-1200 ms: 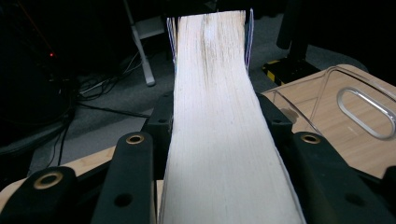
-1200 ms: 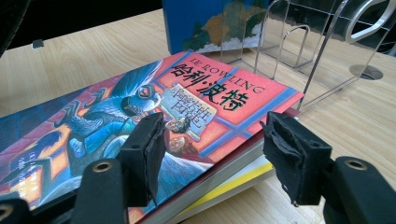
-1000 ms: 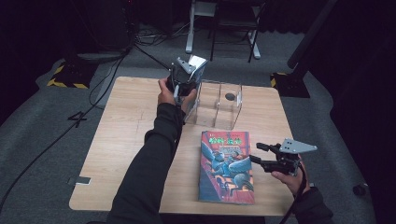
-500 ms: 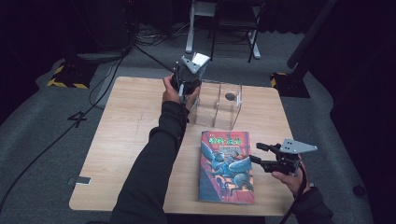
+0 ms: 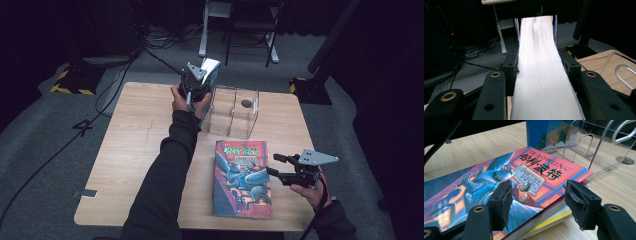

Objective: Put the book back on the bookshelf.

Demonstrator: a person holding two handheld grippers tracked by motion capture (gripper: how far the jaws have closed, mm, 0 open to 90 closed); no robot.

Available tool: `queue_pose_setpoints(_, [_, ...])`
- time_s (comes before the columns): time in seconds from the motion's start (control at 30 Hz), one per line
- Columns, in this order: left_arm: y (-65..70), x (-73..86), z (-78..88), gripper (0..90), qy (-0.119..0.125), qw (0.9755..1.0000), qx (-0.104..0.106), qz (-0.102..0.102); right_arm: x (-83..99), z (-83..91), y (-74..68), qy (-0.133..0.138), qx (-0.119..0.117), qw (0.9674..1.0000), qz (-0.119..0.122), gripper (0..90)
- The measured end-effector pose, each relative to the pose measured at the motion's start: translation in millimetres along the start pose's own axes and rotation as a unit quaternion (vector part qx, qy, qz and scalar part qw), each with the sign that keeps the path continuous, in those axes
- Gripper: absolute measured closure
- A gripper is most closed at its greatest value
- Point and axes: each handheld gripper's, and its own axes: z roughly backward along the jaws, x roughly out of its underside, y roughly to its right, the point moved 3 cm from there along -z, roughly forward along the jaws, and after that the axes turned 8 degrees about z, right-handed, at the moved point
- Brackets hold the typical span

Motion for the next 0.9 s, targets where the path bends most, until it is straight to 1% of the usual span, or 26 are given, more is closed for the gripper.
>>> queue_pose_setpoints(0.03, [-1.8,0.0,0.4,58.2,-0.003,1.0,0.001,-0.001,0.1,-0.1,-0.2,-0.001,0.0,1.0,0.001,39.7])
queue_pose_setpoints(0.07, [-2.8,0.0,0.1,57.7,0.0,1.0,0.002,0.002,0.3,-0.3,-0.4,-0.001,-0.001,1.0,0.0,39.6])
queue_pose_setpoints(0.2, [-7.1,0.5,2.8,54.5,0.004,0.9999,0.011,0.004,0.5,-0.7,-0.8,-0.002,-0.002,1.0,0.002,39.5])
queue_pose_setpoints(0.27, [-7.6,1.0,5.5,51.3,0.004,1.0,0.008,-0.005,0.6,-0.3,-0.7,-0.002,-0.001,1.0,0.002,39.5])
queue_pose_setpoints(0.37, [-8.2,5.1,10.1,44.2,0.001,0.9999,0.005,-0.01,0.7,-0.1,-0.5,-0.002,0.0,1.0,0.001,39.5])
queue_pose_setpoints(0.47, [-9.7,10.3,14.1,40.8,-0.002,0.9999,0.007,-0.015,0.9,-0.6,-0.6,-0.003,0.0,1.0,0.002,39.4])
queue_pose_setpoints(0.57, [-11.8,15.7,19.8,39.3,-0.002,0.9997,0.017,-0.016,1.3,-1.0,-0.9,-0.006,0.0,1.0,0.002,39.4])
queue_pose_setpoints(0.7, [-13.9,23.7,27.9,37.3,-0.001,0.9993,0.024,-0.029,1.9,-2.3,-0.9,-0.01,0.0,0.9999,0.002,39.2])
queue_pose_setpoints(0.73, [-14.6,25.8,30.1,36.7,-0.002,0.9991,0.029,-0.03,2.2,-2.7,-0.8,-0.01,0.0,0.9999,0.002,39.1])
queue_pose_setpoints(0.77, [-15.1,27.9,32.5,36.5,-0.001,0.999,0.037,-0.026,2.3,-3.0,-1.1,-0.011,-0.001,0.9999,0.001,39.1])
queue_pose_setpoints(0.83, [-16.6,30.0,35.8,35.9,0.001,0.9988,0.038,-0.031,2.6,-3.4,-1.4,-0.013,-0.002,0.9999,0.001,39.1])
queue_pose_setpoints(0.87, [-17.3,31.3,37.3,35.7,0.0,0.9986,0.043,-0.029,2.8,-3.6,-1.3,-0.013,-0.002,0.9999,0.001,39.1])
queue_pose_setpoints(0.9, [-18.3,32.3,39.5,35.5,0.001,0.9986,0.041,-0.032,2.9,-3.8,-1.2,-0.014,-0.002,0.9999,0.001,39.1])
